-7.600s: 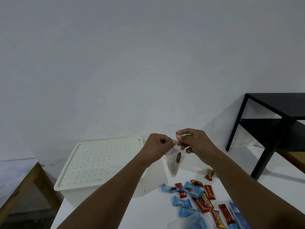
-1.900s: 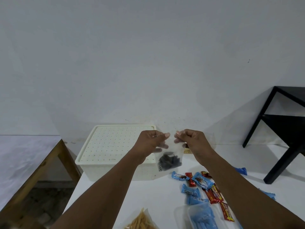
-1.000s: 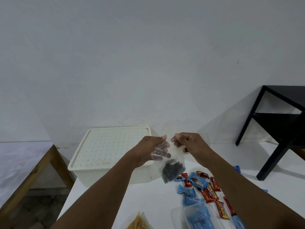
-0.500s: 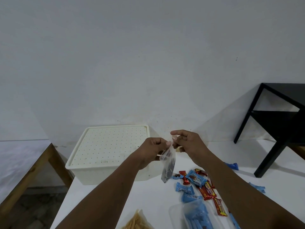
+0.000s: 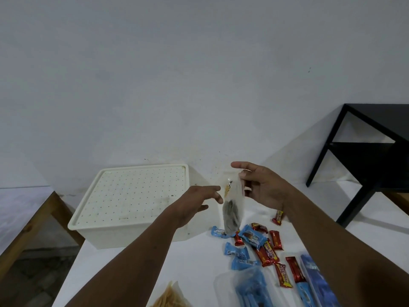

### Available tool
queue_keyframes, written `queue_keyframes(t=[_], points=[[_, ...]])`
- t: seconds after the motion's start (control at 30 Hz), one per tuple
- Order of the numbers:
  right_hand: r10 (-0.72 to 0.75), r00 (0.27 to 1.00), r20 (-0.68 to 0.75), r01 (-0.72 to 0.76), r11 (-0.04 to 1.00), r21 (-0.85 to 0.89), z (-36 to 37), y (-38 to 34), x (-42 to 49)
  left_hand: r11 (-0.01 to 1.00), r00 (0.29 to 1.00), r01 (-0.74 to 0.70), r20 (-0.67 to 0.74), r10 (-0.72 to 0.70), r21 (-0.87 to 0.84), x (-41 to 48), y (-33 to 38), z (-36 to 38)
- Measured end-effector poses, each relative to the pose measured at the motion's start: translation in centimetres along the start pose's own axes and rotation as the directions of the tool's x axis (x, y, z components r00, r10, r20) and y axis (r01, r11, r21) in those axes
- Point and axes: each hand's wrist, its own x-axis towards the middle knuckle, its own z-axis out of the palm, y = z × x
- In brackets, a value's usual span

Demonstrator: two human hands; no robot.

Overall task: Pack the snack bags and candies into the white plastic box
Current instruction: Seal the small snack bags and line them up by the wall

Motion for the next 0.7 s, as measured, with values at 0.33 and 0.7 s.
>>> queue_keyframes(t=[0.33,0.7], points=[[0.032,0.982,-0.184,-0.033,0.999,-0.002,-7.7,-2.0,1.6,1.0,0.999,-0.029,-0.032,0.029,0.005,7.8,-0.2,5.7],[0.265,0.937,-0.226,-0.305,0.938,-0.166,-17.6,10.3,4.3,0.989,0.933,0.124,-0.349,-0.087,0.085,17.6,-10.9,10.4]])
